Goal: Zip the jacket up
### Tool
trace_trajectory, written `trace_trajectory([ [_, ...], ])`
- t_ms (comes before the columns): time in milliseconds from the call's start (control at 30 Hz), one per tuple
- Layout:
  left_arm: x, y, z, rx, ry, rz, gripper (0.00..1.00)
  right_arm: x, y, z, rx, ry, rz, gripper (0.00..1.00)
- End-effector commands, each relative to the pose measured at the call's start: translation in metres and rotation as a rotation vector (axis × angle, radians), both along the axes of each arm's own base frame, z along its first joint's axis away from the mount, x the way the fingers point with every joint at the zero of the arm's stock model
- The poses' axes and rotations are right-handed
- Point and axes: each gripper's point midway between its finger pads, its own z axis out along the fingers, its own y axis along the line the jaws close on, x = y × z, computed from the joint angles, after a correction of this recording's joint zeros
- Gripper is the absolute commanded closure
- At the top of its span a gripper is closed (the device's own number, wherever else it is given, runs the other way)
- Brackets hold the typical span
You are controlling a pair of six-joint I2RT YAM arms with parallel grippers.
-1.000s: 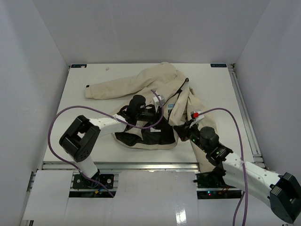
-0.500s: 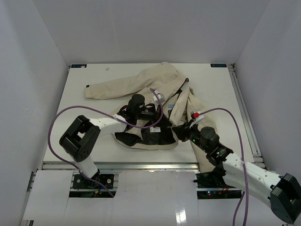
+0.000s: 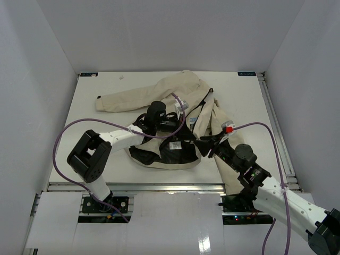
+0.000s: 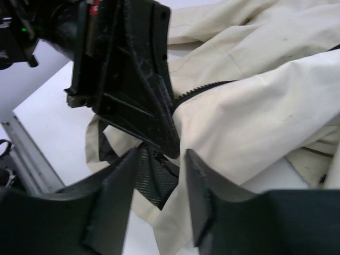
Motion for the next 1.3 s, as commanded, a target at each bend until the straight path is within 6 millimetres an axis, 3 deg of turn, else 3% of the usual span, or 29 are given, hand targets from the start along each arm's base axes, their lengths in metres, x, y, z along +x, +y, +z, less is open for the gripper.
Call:
trace_trajectory([
  [0, -0.009, -0.001, 0.019, -0.023, 0.058, -0.042, 1.0, -0.02, 0.015, 0.015, 0.057, -0.077, 0.141, 0.61],
  [167, -0.004, -0.002, 0.023, 0.012, 0.103, -0.004, 1.0, -0.026, 0.014, 0.019, 0.083, -0.099, 0.16, 0.68],
  [367, 0.002, -0.001, 0.028, 0.03, 0.134, 0.03, 1.0, -0.027, 0.016, 0.017, 0.082, -0.087, 0.168, 0.68],
  [533, -0.01, 0.0, 0.045, -0.021, 0.166, -0.025, 1.0, -0.012, 0.015, -0.004, 0.025, -0.026, 0.105, 0.56],
  [733, -0.025, 0.002, 0.058, -0.072, 0.18, -0.106, 1.0, -0.004, 0.012, -0.004, 0.009, -0.05, 0.067, 0.42],
  [1067, -0.04, 0.006, 0.066, -0.123, 0.216, -0.194, 1.0, -0.003, 0.006, 0.0, -0.006, -0.112, 0.05, 0.4],
  [1267, -0.044, 0.01, 0.069, -0.142, 0.225, -0.228, 1.0, -0.01, 0.01, 0.013, 0.02, -0.177, 0.096, 0.4],
])
